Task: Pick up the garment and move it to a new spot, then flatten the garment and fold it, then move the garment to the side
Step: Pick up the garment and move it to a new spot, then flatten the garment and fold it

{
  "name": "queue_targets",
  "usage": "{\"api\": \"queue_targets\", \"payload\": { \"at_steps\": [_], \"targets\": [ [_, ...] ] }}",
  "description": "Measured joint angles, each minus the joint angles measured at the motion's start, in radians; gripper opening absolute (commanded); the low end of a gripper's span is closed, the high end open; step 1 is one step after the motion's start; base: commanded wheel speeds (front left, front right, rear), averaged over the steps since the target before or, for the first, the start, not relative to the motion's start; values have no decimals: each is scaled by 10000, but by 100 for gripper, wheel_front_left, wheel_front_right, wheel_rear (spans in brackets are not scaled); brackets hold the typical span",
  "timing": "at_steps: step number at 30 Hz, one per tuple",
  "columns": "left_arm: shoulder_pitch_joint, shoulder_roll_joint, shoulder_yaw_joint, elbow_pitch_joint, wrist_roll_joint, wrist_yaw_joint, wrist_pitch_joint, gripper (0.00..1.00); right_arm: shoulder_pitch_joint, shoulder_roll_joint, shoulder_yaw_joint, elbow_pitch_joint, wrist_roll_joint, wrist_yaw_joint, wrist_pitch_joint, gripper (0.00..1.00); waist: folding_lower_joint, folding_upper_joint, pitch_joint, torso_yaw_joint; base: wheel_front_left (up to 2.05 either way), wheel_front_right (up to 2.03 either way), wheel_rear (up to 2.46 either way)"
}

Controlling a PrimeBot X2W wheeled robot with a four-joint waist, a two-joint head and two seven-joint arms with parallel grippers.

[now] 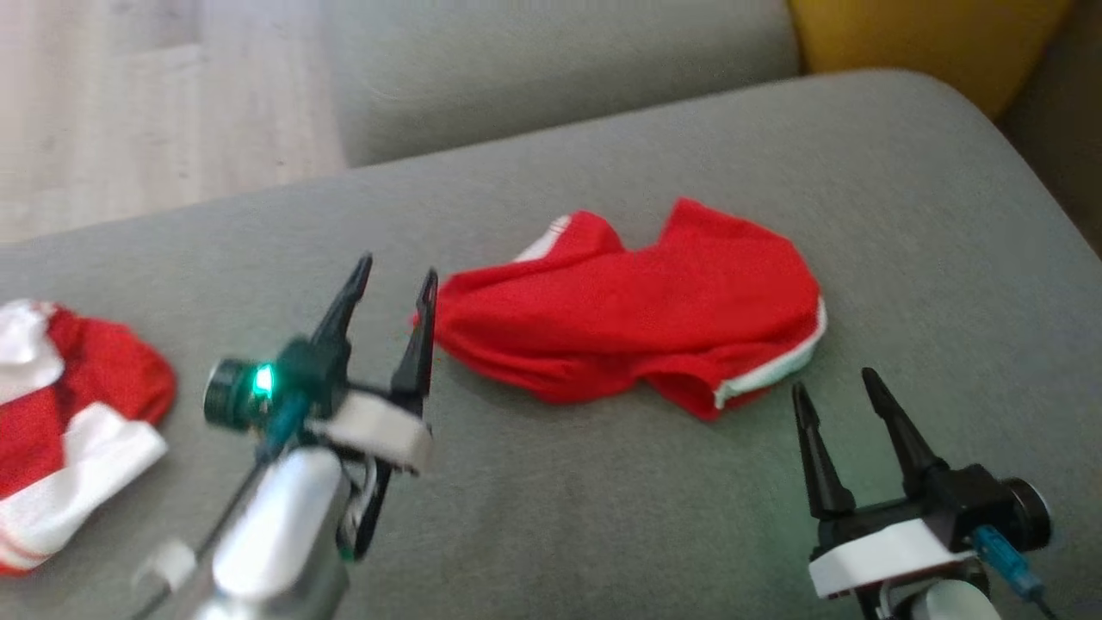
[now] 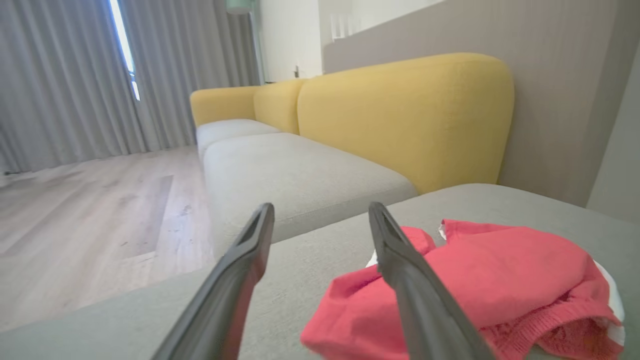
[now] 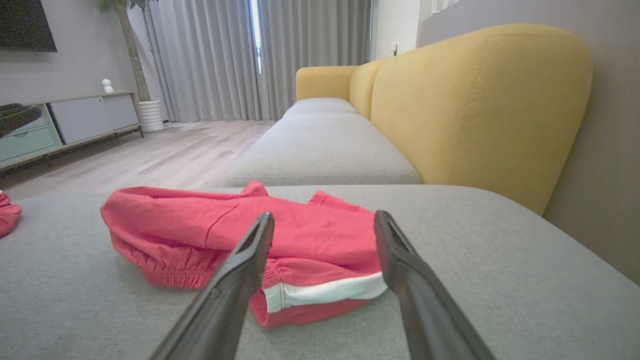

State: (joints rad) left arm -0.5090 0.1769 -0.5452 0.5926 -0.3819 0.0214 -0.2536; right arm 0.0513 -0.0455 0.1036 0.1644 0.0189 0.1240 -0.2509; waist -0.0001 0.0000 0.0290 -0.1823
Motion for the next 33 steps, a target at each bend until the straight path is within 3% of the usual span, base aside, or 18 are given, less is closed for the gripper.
{"api": "queue_targets", "payload": {
  "at_steps": [7,15,21,33],
  "targets": [
    [3151,-407,1737,-2976,970,832,-2,100,265,2,-531,123,178,0,0,100,-1,0,-931,1154,0,0,0],
    [6191,-853,3112,-5354,2077,794,-4,100,993,10,-817,35,385,0,0,100,-1,0,-1564,2032,0,0,0],
    [7443,-1103,3390,-5900,2378,711,-6,100,1569,17,-957,-71,428,0,0,100,-1,0,-1703,2347,0,0,0],
    [7541,-1156,3465,-5783,2608,508,-4,100,1569,23,-991,-102,410,0,0,100,0,0,-1631,2393,0,0,0]
  ]
}}
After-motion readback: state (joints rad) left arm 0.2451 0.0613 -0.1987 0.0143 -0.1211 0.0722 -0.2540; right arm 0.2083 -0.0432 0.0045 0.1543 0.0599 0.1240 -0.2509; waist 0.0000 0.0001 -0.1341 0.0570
